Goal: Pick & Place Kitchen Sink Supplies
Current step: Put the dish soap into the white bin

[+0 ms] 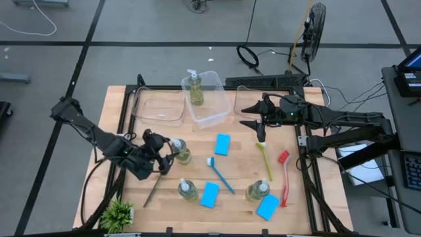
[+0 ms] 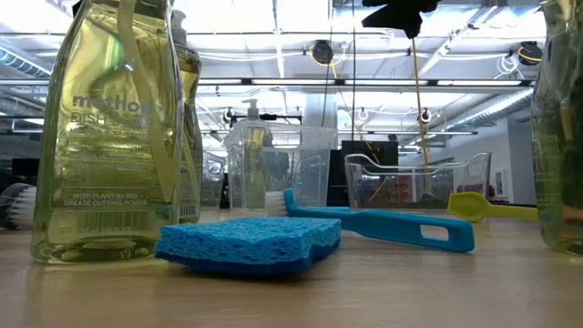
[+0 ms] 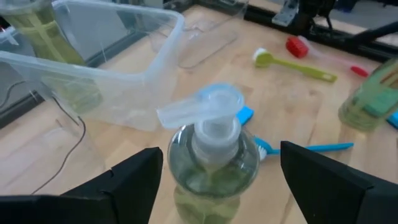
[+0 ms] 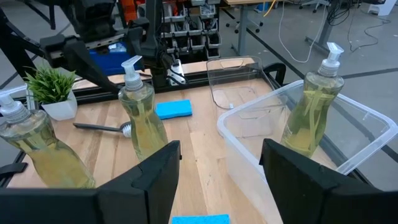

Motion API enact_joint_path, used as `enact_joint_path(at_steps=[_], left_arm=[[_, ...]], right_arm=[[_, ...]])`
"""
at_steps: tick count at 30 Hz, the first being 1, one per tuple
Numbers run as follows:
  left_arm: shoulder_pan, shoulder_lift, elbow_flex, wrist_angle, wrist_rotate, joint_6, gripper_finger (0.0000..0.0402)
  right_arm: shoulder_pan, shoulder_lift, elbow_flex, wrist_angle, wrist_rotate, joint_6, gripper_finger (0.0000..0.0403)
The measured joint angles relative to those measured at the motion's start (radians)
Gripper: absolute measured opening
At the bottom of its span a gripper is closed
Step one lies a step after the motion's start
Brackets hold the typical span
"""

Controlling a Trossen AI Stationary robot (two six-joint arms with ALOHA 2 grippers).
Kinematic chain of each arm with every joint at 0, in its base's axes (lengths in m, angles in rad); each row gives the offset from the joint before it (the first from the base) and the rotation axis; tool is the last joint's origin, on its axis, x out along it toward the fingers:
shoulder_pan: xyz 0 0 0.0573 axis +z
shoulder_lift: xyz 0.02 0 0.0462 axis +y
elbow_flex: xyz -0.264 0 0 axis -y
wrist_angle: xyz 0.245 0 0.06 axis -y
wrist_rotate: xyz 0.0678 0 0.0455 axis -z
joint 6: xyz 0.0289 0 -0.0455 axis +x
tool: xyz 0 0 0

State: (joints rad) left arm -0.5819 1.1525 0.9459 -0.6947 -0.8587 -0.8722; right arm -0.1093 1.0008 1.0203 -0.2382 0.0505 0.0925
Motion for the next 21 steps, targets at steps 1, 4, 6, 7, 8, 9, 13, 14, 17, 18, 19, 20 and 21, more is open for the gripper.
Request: enact_joint_path(at_steps=[1, 4, 6, 7, 8, 9, 13, 14, 17, 18, 19, 20, 21], left_arm=[[0.003, 0.005, 0.000, 0.000, -0.002, 0.003, 0.0328], [0.024, 0.019, 0.000, -0.001, 0.003, 0.006, 0.0328], [0.042, 0.029, 0.000, -0.001, 0.008, 0.016, 0.0328], [0.051, 0.035, 0.000, 0.004, 0.009, 0.024, 0.0328], [0.062, 0.039, 0.000, 0.016, 0.011, 0.033, 0.0328], [0.071, 0.042, 0.000, 0.030, 0.015, 0.044, 0.0328], [0.106, 0.045, 0.000, 0.076, 0.063, 0.086, 0.0328], [0.115, 0.052, 0.000, 0.078, 0.066, 0.091, 0.0328], [0.137, 0.063, 0.000, 0.078, 0.078, 0.111, 0.0328], [0.145, 0.068, 0.000, 0.086, 0.084, 0.113, 0.0328], [0.154, 0.076, 0.000, 0.099, 0.095, 0.116, 0.0328], [0.162, 0.086, 0.000, 0.107, 0.110, 0.118, 0.0328], [0.167, 0.093, 0.000, 0.112, 0.122, 0.119, 0.0327]], right_arm=[[0.000, 0.000, 0.000, 0.000, 0.000, 0.000, 0.0212], [0.000, 0.000, 0.000, 0.000, 0.000, 0.000, 0.0212], [0.000, 0.000, 0.000, 0.000, 0.000, 0.000, 0.0212], [0.000, 0.000, 0.000, 0.000, 0.000, 0.000, 0.0212], [0.000, 0.000, 0.000, 0.000, 0.000, 0.002, 0.0212], [0.000, 0.000, 0.000, 0.000, 0.000, 0.006, 0.0212], [0.000, 0.000, 0.000, 0.000, 0.000, 0.019, 0.0212], [0.000, 0.000, 0.000, 0.000, 0.000, 0.019, 0.0212], [0.000, 0.000, 0.000, 0.000, -0.003, 0.019, 0.0212], [0.000, 0.000, 0.000, 0.000, -0.002, 0.019, 0.0212], [0.000, 0.000, 0.000, 0.000, -0.002, 0.019, 0.0212], [0.000, 0.000, 0.000, 0.000, -0.002, 0.019, 0.0212], [0.000, 0.000, 0.000, 0.000, -0.002, 0.019, 0.0212]])
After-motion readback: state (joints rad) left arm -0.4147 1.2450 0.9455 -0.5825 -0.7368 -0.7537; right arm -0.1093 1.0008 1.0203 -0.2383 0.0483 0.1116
